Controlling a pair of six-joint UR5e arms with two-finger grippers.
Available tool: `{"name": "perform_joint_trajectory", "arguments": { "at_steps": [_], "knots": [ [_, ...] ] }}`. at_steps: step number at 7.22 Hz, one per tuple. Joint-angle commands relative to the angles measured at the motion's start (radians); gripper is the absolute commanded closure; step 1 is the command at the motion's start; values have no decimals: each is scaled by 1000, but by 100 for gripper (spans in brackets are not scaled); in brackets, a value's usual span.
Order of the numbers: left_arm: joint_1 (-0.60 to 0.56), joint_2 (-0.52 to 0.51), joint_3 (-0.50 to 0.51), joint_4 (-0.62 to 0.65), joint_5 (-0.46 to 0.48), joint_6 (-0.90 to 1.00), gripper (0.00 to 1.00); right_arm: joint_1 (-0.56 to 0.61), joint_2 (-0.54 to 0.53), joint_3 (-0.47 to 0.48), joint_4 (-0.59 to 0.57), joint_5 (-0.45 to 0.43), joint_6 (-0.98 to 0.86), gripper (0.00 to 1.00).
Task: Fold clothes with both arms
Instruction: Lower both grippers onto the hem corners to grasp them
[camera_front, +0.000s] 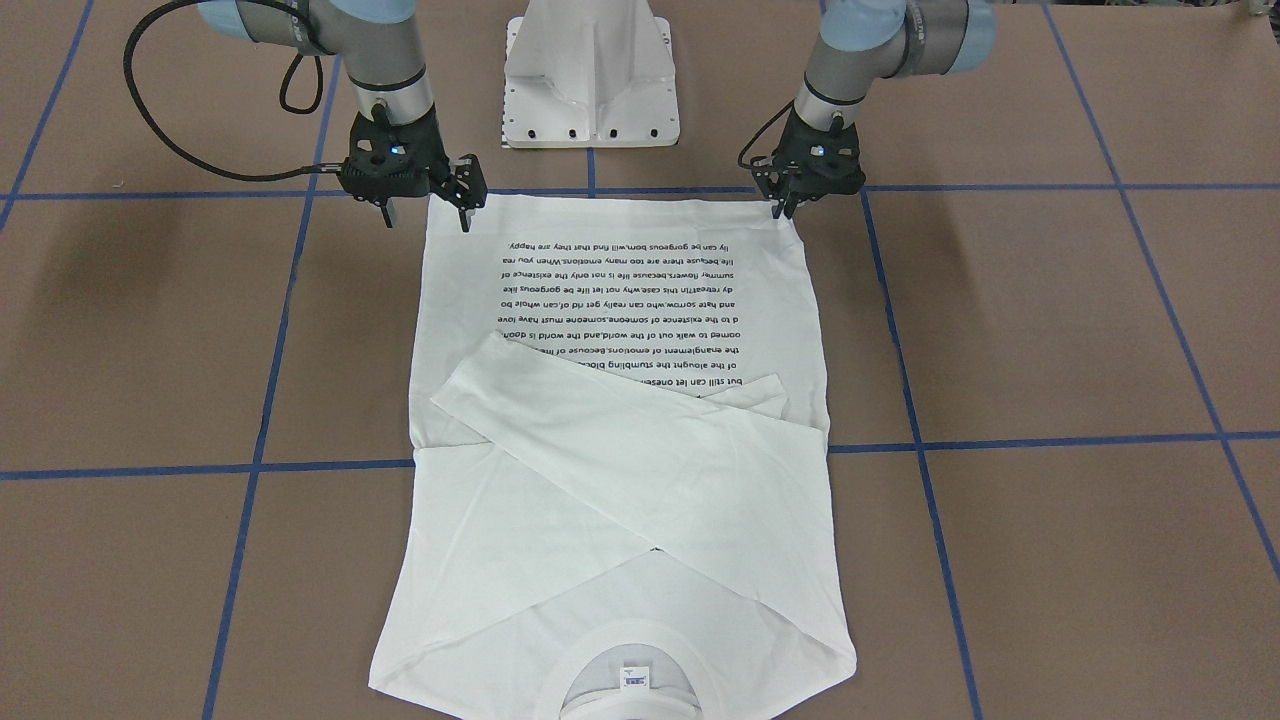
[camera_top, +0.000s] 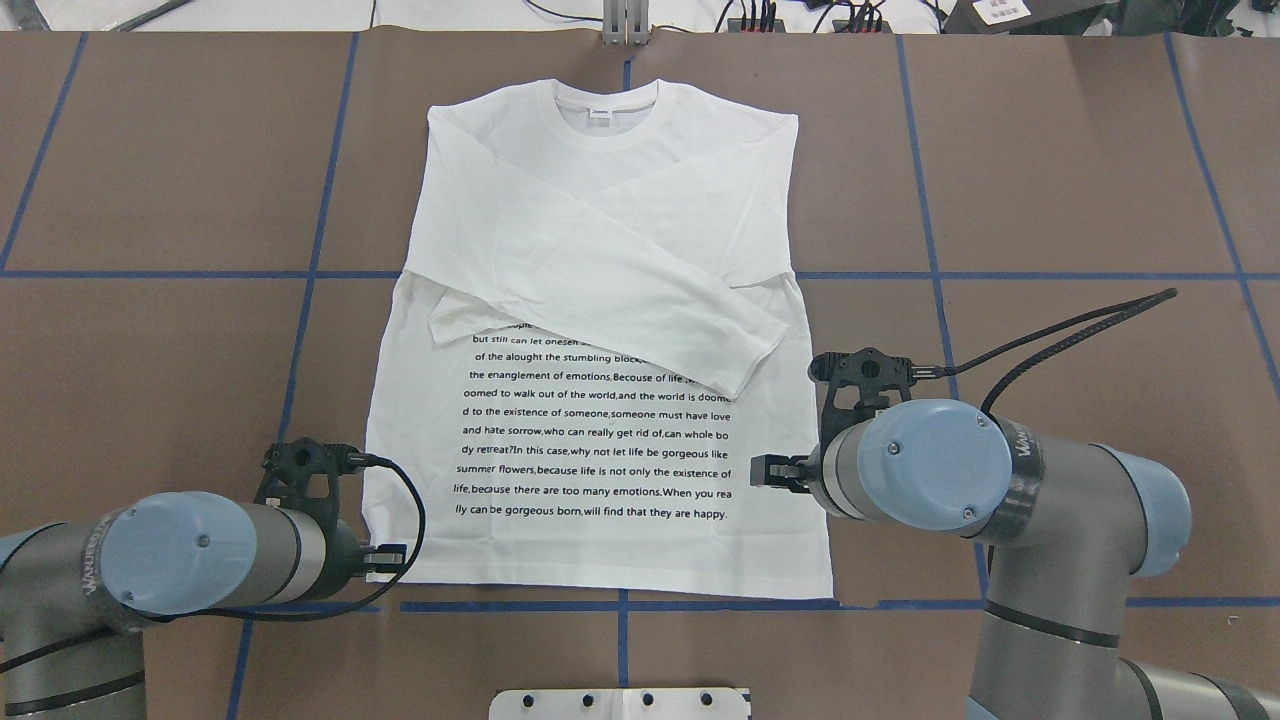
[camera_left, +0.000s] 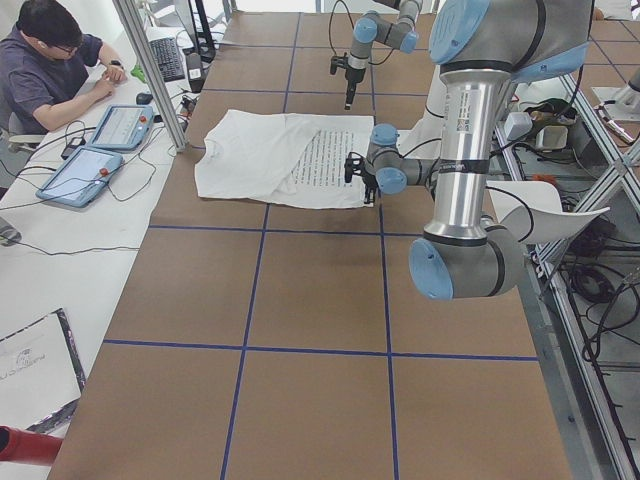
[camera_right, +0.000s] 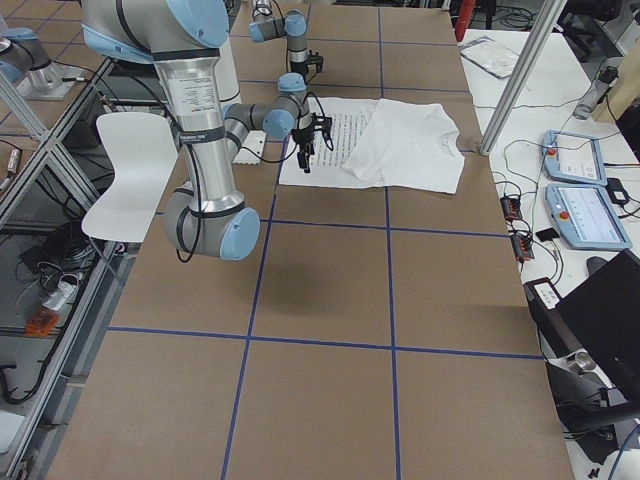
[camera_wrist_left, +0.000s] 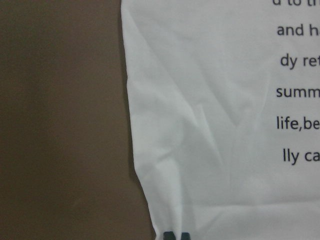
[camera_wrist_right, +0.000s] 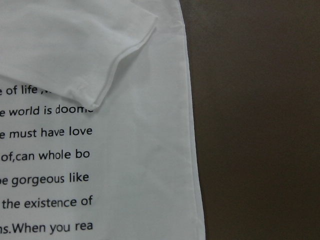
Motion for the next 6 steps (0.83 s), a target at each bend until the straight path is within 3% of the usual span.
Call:
{"name": "perform_joint_trajectory", "arguments": {
  "at_steps": [1,4,6],
  "knots": [
    [1,-6,-20,1,-3,-2,100,-26,-8,0,0,-19,1,0],
    [1,-8,-26,0,-9,-2,100,-126,-26,0,2,-94,115,1],
    [0,-6,-45,1,-11,-2,100,-158,-34,0,2,-113,116,20]
  ]
}}
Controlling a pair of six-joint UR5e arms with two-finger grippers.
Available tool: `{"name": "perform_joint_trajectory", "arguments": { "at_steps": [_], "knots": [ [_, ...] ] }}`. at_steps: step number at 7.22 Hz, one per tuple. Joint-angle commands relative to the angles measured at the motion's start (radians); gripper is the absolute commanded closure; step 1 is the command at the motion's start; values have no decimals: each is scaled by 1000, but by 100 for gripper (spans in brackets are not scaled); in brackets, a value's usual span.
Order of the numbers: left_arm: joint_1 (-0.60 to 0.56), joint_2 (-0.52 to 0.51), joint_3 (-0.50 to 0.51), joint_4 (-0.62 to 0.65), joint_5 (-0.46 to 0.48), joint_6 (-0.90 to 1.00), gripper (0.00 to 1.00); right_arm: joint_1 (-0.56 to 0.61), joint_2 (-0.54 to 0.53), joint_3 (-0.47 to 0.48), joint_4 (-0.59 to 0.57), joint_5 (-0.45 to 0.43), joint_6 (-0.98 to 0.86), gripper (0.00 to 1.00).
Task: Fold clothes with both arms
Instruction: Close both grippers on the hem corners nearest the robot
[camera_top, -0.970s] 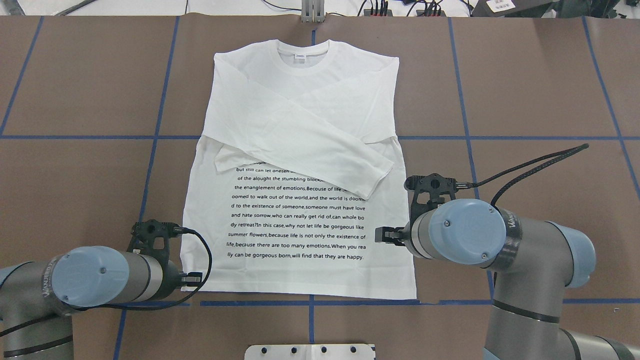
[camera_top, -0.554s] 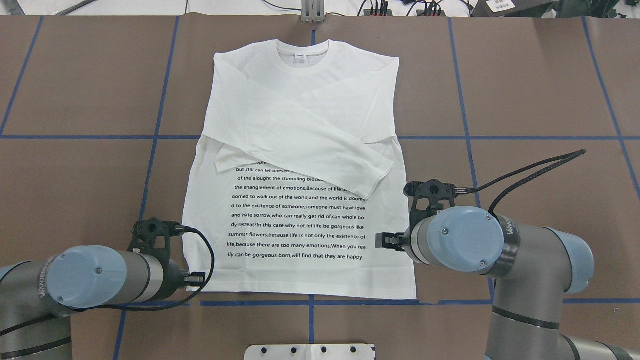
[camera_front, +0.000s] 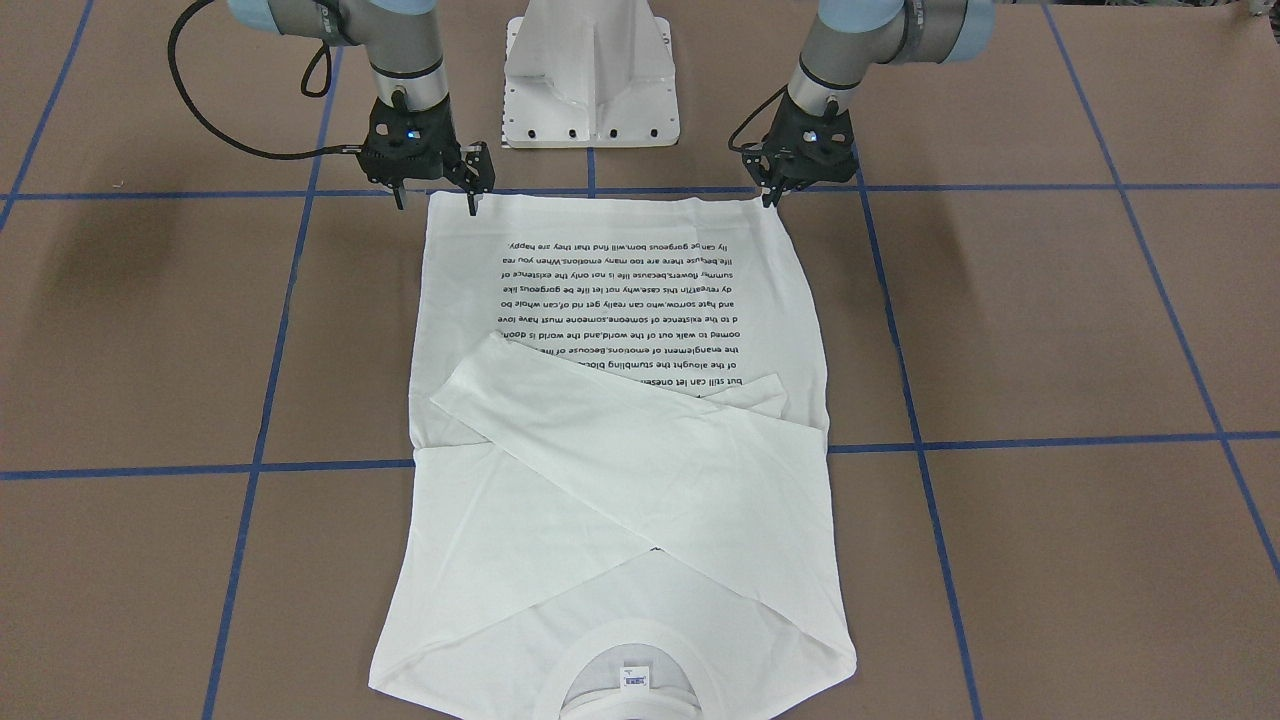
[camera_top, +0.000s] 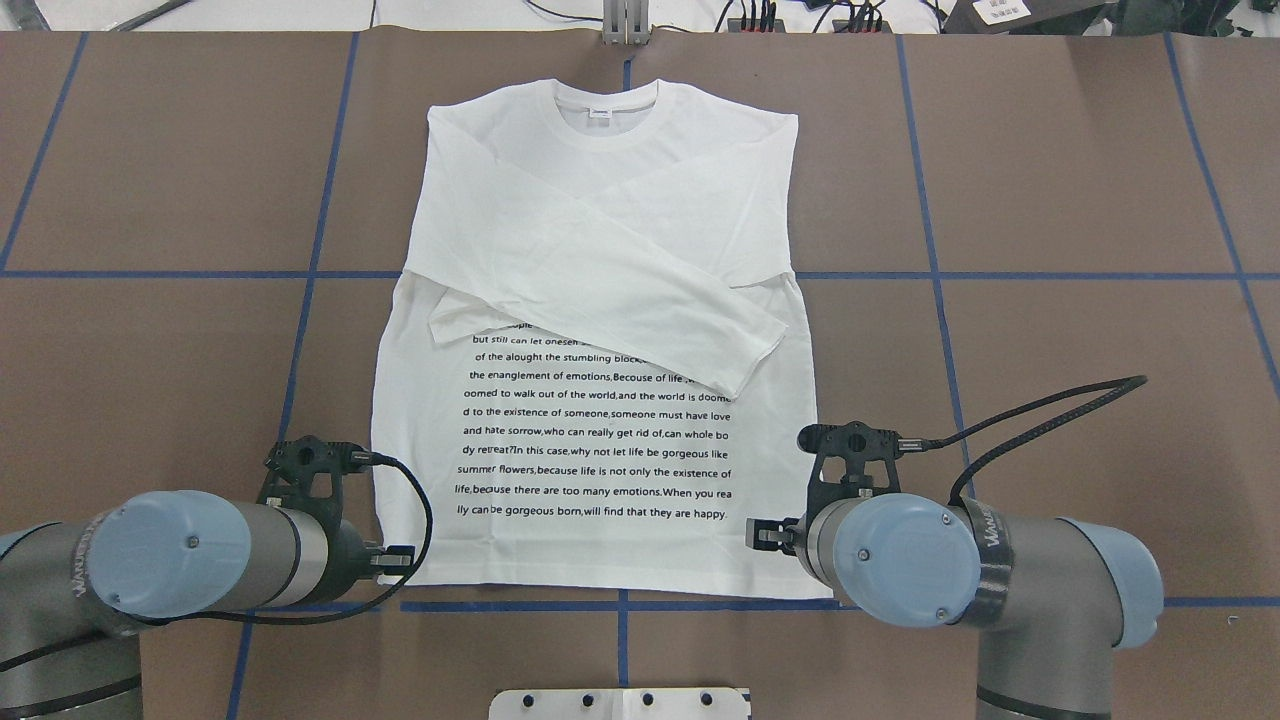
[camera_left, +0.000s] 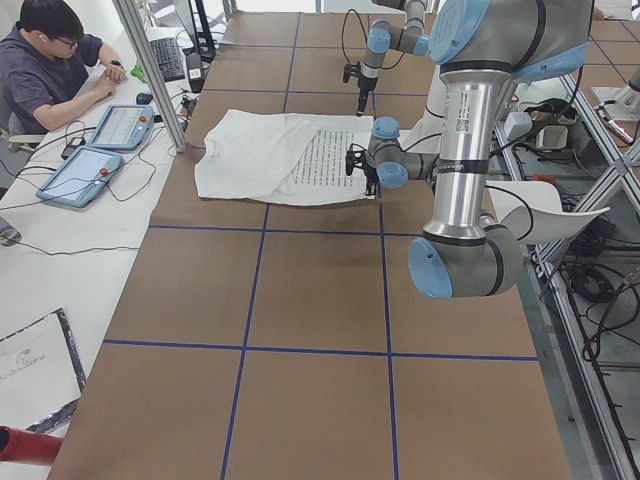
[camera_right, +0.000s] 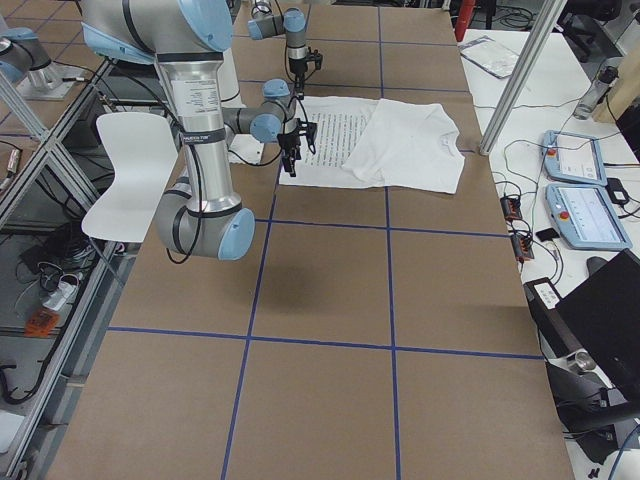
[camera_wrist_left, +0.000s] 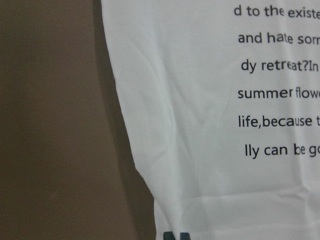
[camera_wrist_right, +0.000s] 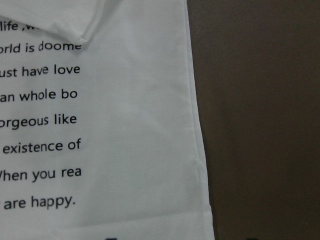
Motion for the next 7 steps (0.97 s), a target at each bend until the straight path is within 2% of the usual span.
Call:
{"name": "perform_joint_trajectory", "arguments": {
  "at_steps": [1,3,5,7],
  "knots": [
    [-1,2,-27,1,-2,3,100,-31,-19,-3,0,-22,7,23],
    [-1,1,-48,0,-39,3,100,-39,-44,-8,21,-22,4,30],
    [-1,1,-47,0,-39,3,100,-51,-114,-11,142,-36,8,30],
    [-1,1,-48,0,-39,2,100,-64,-113,-14,144,-46,10,34]
  ]
}}
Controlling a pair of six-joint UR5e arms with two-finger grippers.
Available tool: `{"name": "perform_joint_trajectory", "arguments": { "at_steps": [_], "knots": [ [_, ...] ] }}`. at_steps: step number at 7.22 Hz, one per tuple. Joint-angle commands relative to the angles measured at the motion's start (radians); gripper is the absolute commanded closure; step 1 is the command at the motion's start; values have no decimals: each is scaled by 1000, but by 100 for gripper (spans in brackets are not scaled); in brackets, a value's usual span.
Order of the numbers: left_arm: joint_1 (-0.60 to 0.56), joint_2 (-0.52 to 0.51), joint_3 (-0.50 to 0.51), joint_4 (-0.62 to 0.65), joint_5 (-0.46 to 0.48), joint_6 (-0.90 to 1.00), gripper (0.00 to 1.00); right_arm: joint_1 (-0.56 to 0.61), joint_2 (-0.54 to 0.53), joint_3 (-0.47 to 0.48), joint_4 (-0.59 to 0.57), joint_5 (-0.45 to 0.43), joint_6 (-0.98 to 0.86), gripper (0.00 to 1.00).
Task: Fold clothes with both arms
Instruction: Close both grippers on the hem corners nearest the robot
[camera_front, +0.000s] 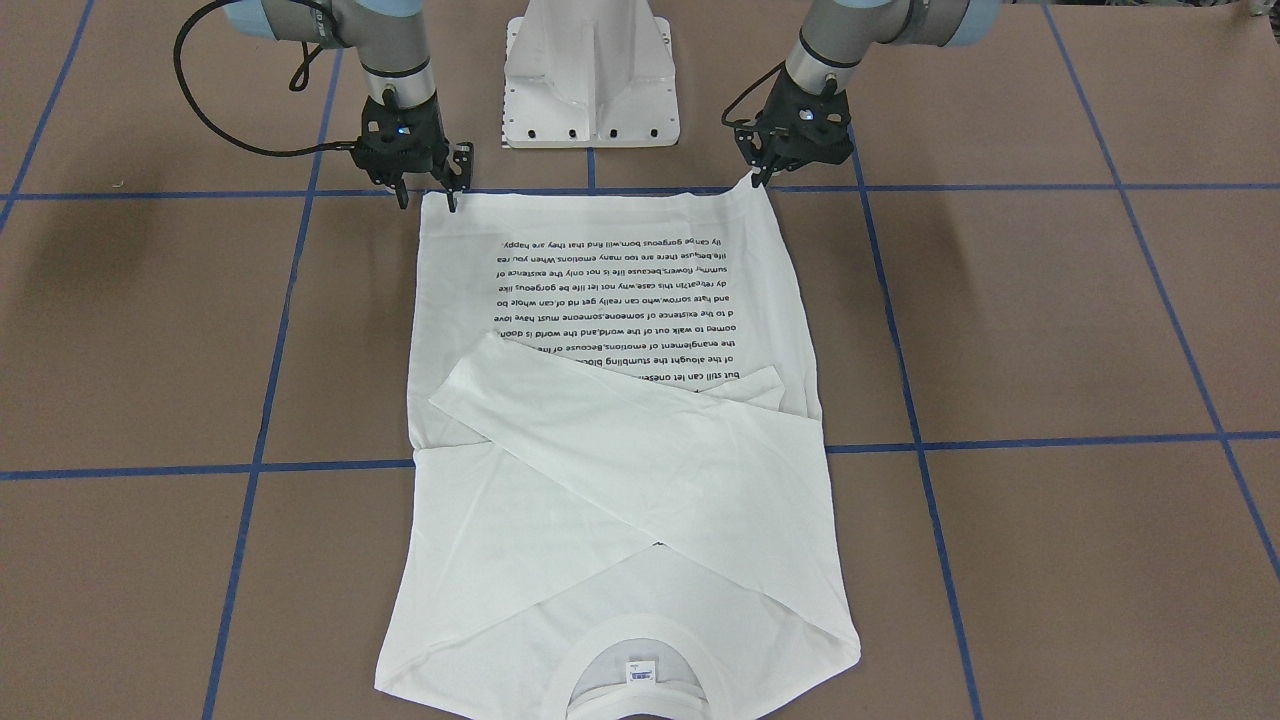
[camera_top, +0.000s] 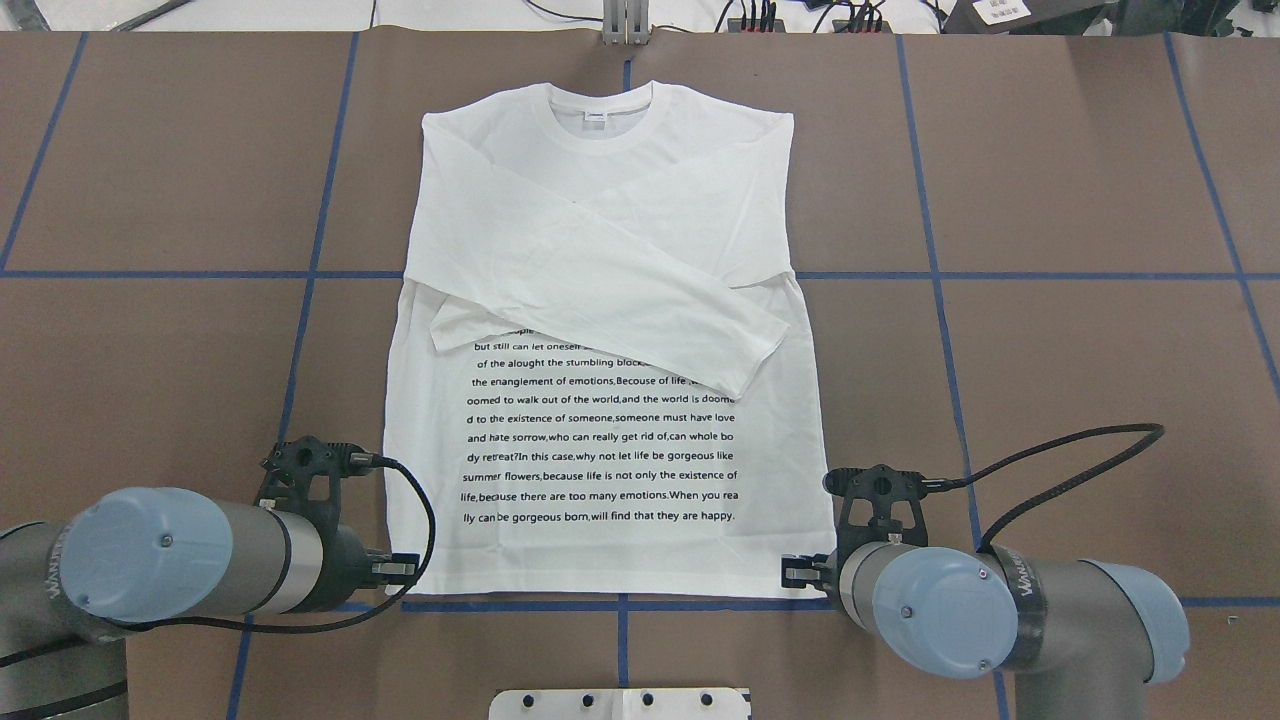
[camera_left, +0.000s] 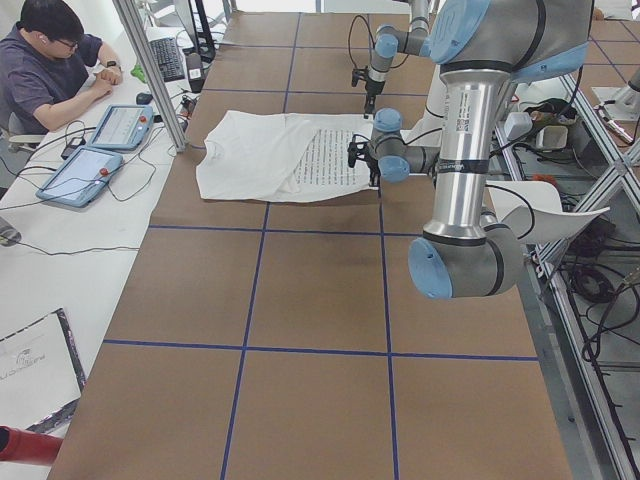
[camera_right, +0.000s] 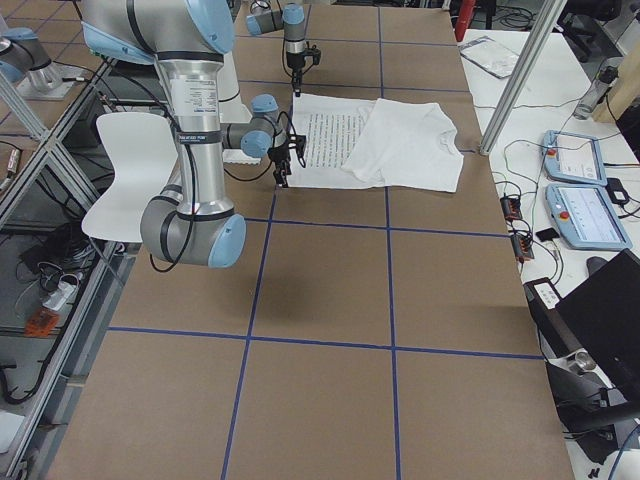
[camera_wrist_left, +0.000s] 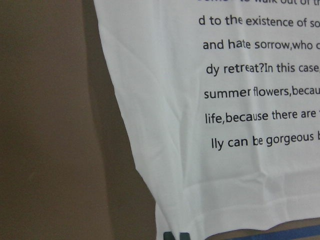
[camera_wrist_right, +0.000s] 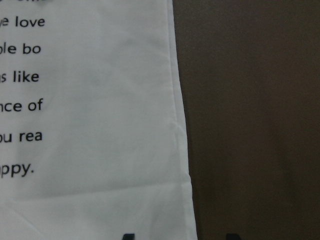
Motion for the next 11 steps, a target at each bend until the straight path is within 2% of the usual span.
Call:
{"name": "perform_joint_trajectory", "arguments": {
  "at_steps": [1,5,7,9,10,11],
  "knots": [
    [0,0,-1,0,0,1,100,-13,-4,-8,10,-6,1,36],
    [0,-2,-2,0,-2,2,100,-19,1,-13,10,-4,1,44],
    [0,-2,-5,-2,-3,2,100,-22,2,-16,11,-4,1,53],
    [0,0,-16,-2,-4,1,100,-25,4,-20,11,-4,0,57],
    [0,0,-16,0,-4,1,100,-27,11,-20,11,-4,0,92],
    [0,0,-16,0,-4,1,100,-25,12,-16,11,-4,-2,100]
  ]
}}
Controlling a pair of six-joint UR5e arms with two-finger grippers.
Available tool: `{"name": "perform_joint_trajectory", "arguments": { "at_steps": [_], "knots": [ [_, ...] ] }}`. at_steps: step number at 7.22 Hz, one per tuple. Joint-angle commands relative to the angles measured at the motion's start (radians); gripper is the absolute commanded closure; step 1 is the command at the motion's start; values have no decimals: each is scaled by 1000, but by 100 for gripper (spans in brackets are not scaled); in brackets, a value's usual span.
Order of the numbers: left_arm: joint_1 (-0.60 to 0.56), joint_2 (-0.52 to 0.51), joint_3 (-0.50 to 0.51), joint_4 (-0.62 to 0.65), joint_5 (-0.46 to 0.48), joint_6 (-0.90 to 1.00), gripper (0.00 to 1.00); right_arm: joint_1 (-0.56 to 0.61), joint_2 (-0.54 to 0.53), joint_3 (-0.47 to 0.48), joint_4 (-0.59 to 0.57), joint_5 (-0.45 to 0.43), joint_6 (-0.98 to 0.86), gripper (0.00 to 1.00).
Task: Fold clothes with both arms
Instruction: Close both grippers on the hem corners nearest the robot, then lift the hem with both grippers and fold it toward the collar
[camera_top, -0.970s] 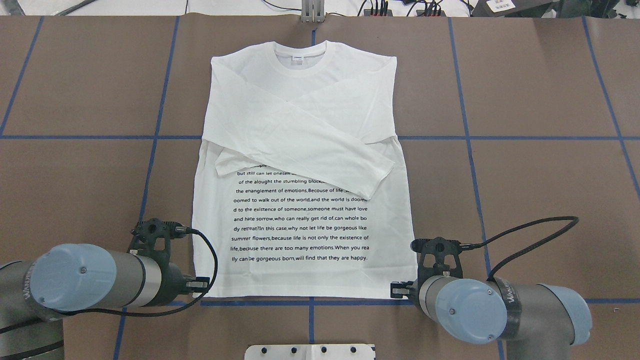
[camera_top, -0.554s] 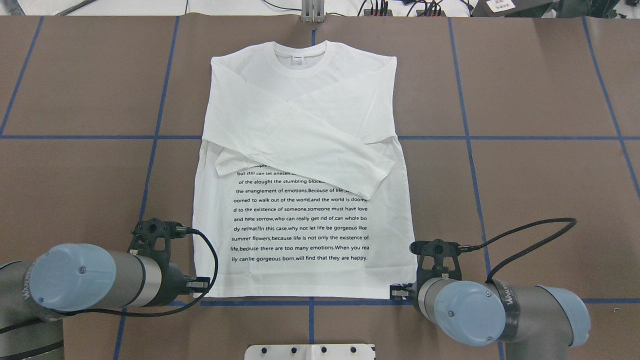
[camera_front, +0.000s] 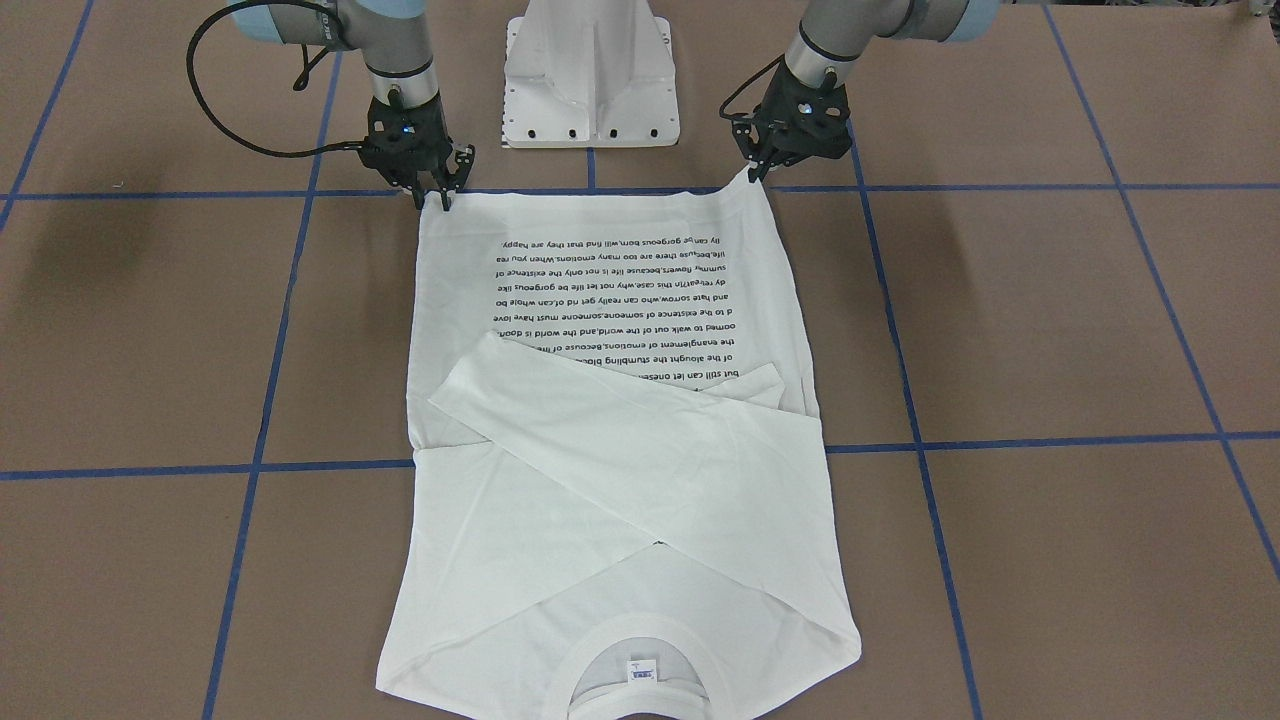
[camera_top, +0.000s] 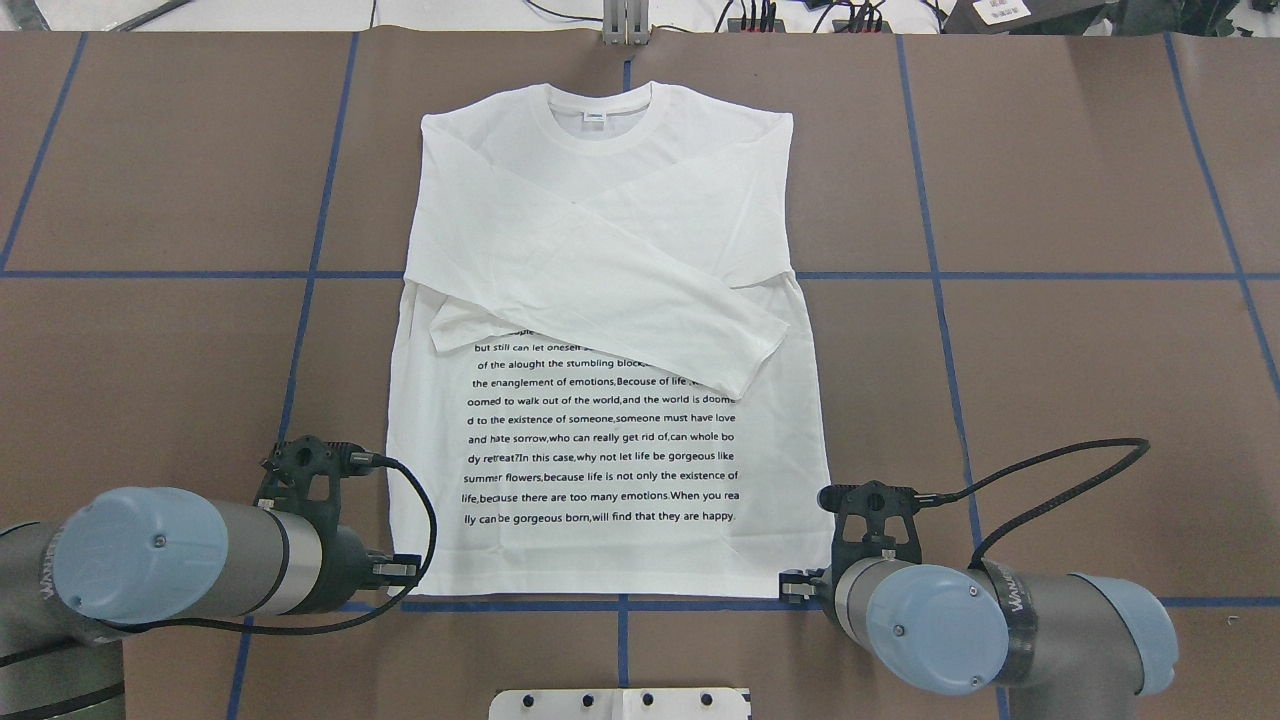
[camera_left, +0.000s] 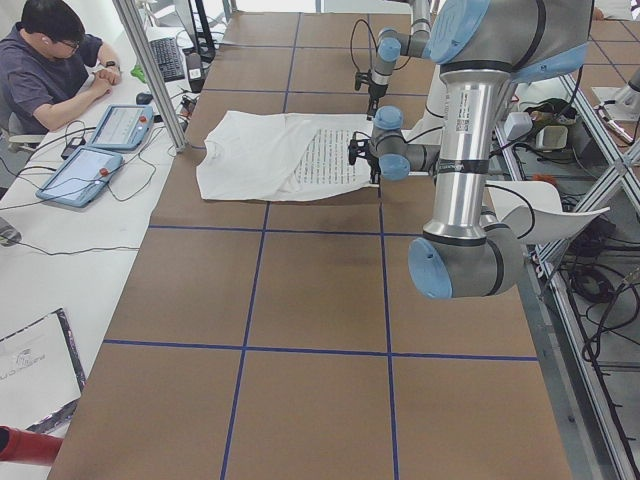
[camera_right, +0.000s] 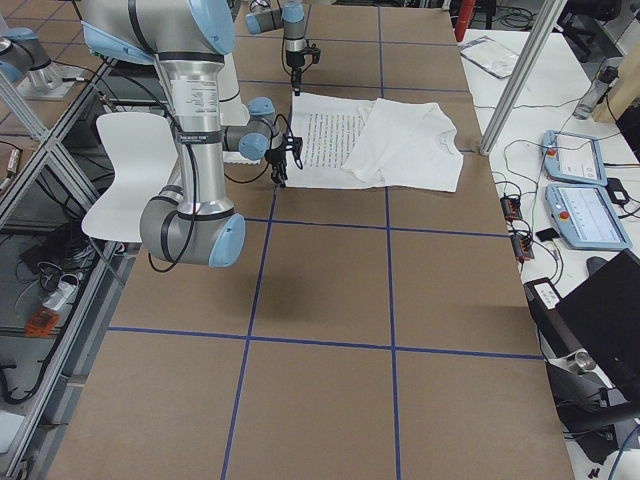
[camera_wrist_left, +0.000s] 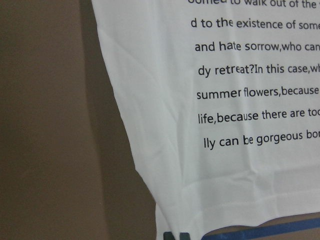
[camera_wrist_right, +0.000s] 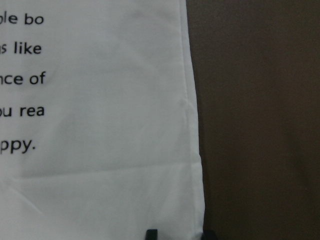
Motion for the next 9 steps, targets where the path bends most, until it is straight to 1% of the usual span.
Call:
{"name": "perform_joint_trajectory", "arguments": {
  "at_steps": [1,2,3,4,5,6,7,8,9],
  "knots": [
    [0,0,-1,0,1,0,100,1,6,11,-2,7,-1,100],
    [0,-1,-1,0,1,0,100,5,5,47,-15,13,-3,100],
    [2,-1,-5,0,0,0,100,13,5,99,-75,16,-3,100],
    [0,2,-34,8,-11,1,100,26,3,192,-189,50,-3,100],
    [-2,8,-94,52,-75,1,100,42,-7,336,-287,117,-3,100],
    [-2,5,-214,171,-109,0,100,40,0,459,-439,160,-1,100],
    [0,-4,-360,332,-156,1,100,43,40,568,-574,200,-3,100],
    [-11,-47,-440,465,-204,1,100,83,98,607,-689,260,-3,100],
    [-26,-160,-447,597,-228,3,100,123,164,608,-768,291,-7,100]
  ]
}}
